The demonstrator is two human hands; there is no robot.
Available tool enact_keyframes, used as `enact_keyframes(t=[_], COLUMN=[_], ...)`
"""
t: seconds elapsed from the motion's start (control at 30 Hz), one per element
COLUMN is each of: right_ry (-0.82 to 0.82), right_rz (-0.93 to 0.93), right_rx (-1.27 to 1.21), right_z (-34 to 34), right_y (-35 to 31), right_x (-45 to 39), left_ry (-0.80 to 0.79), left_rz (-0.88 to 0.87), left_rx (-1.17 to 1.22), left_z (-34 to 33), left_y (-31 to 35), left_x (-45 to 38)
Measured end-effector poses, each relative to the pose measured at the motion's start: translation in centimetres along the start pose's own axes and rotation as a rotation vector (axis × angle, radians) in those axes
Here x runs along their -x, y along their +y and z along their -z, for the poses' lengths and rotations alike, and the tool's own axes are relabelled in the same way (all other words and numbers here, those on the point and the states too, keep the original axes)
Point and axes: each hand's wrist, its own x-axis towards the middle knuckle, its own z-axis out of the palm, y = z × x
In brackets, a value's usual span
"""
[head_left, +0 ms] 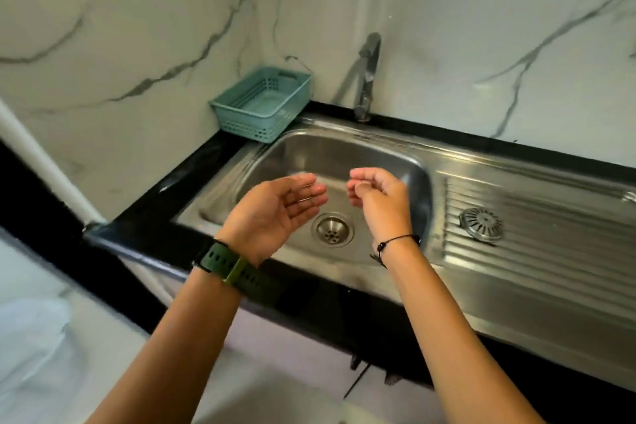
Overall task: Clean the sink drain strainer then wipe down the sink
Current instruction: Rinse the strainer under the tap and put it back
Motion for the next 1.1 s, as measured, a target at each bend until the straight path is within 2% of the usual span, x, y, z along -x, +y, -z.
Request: enact_keyframes(t=[0.1,0.17,0.3,0.4,0.47,0.57,0.77,0.83,1.0,1.1], right_ry=[0.025,0.042,0.147,0.140,0.105,0.043,0.075,0.074,0.126,0.121], right_rz=[-0.008,0.004,-0.002,-0.153,-0.307,-0.464,-0.554,-0.587,-0.560,-0.557], right_rx=[0.047,0.181,0.739,1.163,1.284,1.329,1.311,1.330,1.343,1.470], right_z=[2.4,3.9,8.8,13.1,14.9,15.9,16.1,15.8,14.9,15.0], right_y=[0.9,1.3,2.6,4.4,5.8,7.1,6.9,6.8,7.6,7.9], right_x=[-2.6,-4.0,-6.3,-7.9,-8.6,-10.1,-12.8,-13.1,-13.5,-13.7], left_ry=[-0.031,-0.052,-0.117,-0.171,-0.210,-0.273,-0.378,-0.370,-0.382,-0.395], left_rz=[0.029,0.041,0.116,0.221,0.278,0.353,0.416,0.429,0.465,0.489], left_rx=[-0.031,-0.041,-0.070,-0.120,-0.147,-0.169,-0.218,-0.215,-0.206,-0.206], left_z=[-2.8,-4.2,-6.8,-9.2,-10.3,-11.2,-10.2,-9.2,-6.6,-5.3], left_y=[-0.6,-1.0,-2.8,-4.4,-5.3,-6.2,-4.7,-3.7,-2.3,-2.0], left_x=[-3.5,-5.5,-9.0,-11.6,-13.0,-14.9,-18.3,-19.7,-22.9,-24.5])
